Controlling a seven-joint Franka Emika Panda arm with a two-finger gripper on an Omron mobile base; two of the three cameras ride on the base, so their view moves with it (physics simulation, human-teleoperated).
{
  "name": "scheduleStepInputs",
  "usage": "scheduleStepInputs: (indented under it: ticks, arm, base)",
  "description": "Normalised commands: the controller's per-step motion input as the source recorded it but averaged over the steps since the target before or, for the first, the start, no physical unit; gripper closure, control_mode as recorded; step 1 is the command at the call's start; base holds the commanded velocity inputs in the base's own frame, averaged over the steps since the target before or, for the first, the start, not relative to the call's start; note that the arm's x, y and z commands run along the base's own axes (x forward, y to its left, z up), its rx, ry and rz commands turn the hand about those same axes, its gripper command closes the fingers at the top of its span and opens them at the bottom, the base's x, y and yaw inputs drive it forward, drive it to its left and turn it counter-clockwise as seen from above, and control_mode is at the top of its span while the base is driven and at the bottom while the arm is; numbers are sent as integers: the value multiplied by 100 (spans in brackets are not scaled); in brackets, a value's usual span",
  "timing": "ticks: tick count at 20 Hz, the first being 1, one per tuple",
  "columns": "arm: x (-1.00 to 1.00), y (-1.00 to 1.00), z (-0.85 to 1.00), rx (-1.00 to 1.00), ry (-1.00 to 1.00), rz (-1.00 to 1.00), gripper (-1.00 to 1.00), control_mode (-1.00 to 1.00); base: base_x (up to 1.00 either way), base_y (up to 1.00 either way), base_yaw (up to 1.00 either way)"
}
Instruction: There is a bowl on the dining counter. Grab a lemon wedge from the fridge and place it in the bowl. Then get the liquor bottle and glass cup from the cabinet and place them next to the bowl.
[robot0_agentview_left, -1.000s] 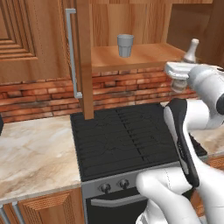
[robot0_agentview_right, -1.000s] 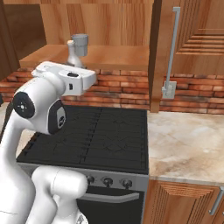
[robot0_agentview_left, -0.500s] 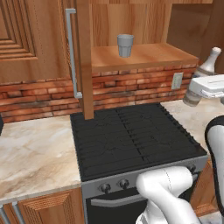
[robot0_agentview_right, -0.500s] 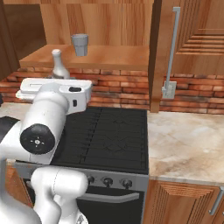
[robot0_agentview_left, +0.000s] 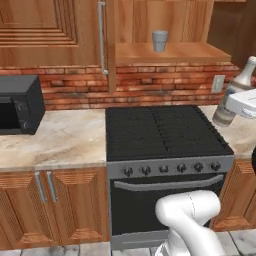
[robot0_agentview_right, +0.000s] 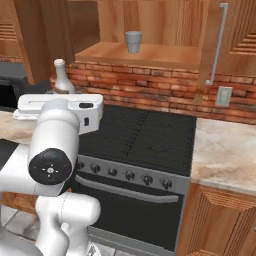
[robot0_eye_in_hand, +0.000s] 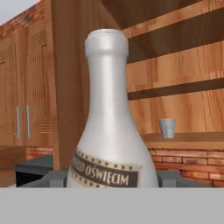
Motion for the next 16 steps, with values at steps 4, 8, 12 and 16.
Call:
scheduleStepInputs:
  ticks: [4, 8, 12, 16]
  arm:
    - [0, 0, 0, 0, 0, 0, 100, 100]
    - [0, 0, 0, 0, 0, 0, 100, 100]
    - [0, 0, 0, 0, 0, 0, 100, 100]
    - [0, 0, 0, 0, 0, 0, 100, 100]
  base:
    - [-87, 0, 47]
    - [-83, 0, 53]
    - [-83, 0, 55]
    - [-88, 3, 53]
